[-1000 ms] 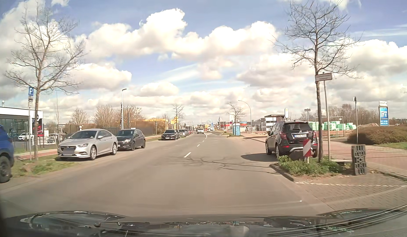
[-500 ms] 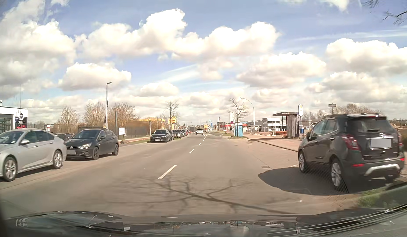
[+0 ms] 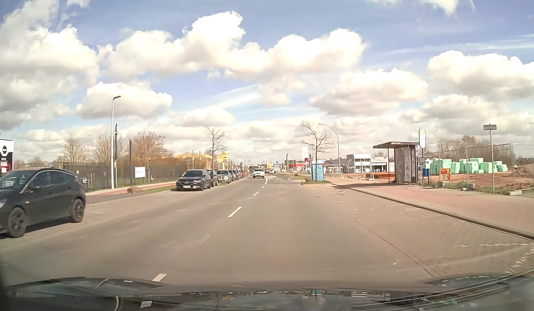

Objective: Follow the waypoints while adhering to traffic rules and regulations

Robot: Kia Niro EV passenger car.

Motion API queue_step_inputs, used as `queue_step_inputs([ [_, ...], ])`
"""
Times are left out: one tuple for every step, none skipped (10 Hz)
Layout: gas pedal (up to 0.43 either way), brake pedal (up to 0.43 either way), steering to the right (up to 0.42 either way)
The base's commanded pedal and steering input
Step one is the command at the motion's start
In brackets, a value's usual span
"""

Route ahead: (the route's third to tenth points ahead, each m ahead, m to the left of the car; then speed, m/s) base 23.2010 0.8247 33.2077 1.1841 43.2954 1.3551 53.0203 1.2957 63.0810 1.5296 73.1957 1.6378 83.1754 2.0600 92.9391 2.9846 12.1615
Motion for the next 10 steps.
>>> queue_step_inputs([
  [0.047,0.0,-0.002],
  [0.047,0.0,-0.002],
  [0.047,0.0,-0.002],
  [0.039,0.0,-0.002],
  [0.028,0.0,-0.002],
  [0.008,0.0,-0.002],
  [0.0,0.0,-0.002],
  [0.0,0.0,-0.002],
  [0.0,0.0,-0.002],
  [0.0,0.0,-0.003],
])
